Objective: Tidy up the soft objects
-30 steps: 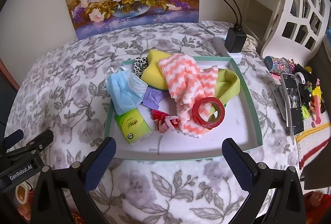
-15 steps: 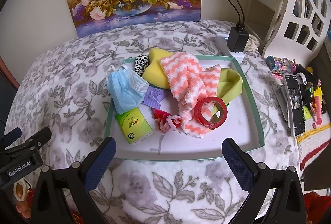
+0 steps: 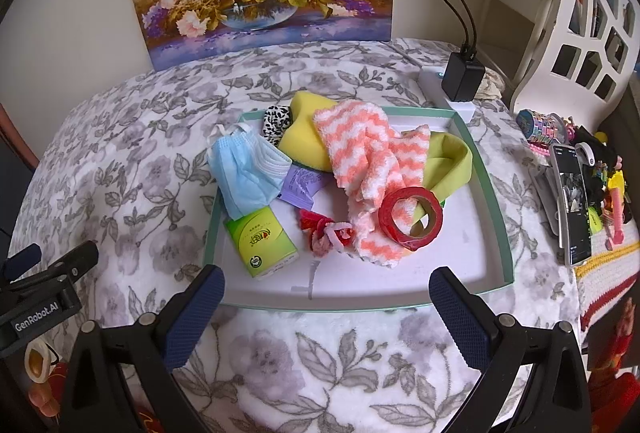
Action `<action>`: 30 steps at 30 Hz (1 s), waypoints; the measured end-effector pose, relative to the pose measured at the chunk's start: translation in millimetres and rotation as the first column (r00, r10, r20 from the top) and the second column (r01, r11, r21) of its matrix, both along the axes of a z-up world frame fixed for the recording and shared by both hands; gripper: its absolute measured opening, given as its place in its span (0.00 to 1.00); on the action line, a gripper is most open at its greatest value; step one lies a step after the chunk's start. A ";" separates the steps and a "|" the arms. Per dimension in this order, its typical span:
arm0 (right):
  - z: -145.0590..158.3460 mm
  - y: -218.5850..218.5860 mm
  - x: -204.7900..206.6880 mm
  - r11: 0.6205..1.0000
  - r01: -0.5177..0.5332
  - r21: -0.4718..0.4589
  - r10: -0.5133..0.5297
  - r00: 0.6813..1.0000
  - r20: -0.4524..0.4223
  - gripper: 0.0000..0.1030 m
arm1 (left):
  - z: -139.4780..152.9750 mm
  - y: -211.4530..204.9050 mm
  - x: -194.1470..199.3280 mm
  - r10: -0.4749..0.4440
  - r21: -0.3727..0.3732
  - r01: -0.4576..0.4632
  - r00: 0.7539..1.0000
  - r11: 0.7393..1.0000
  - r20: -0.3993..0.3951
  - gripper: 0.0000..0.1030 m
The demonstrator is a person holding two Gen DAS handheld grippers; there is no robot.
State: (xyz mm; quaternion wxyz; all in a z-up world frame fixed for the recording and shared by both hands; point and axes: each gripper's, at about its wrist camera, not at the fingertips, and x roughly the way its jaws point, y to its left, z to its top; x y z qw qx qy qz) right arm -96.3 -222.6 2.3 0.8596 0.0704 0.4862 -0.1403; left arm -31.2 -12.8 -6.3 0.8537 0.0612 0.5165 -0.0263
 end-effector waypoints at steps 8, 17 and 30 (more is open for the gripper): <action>0.1 -0.2 0.0 1.000 0.000 0.000 0.000 1.000 0.000 1.00 | -0.4 0.8 0.4 0.001 0.000 -0.001 1.000 1.000 0.000 0.99; -0.7 0.8 0.1 1.000 -0.003 -0.002 0.003 1.000 -0.001 1.00 | -1.5 1.6 1.1 0.012 -0.007 -0.012 1.000 1.000 -0.007 0.99; -0.9 0.4 0.4 1.000 -0.003 -0.001 0.003 1.000 -0.001 1.00 | -1.2 -0.2 1.5 0.026 -0.004 -0.026 1.000 1.000 -0.004 0.99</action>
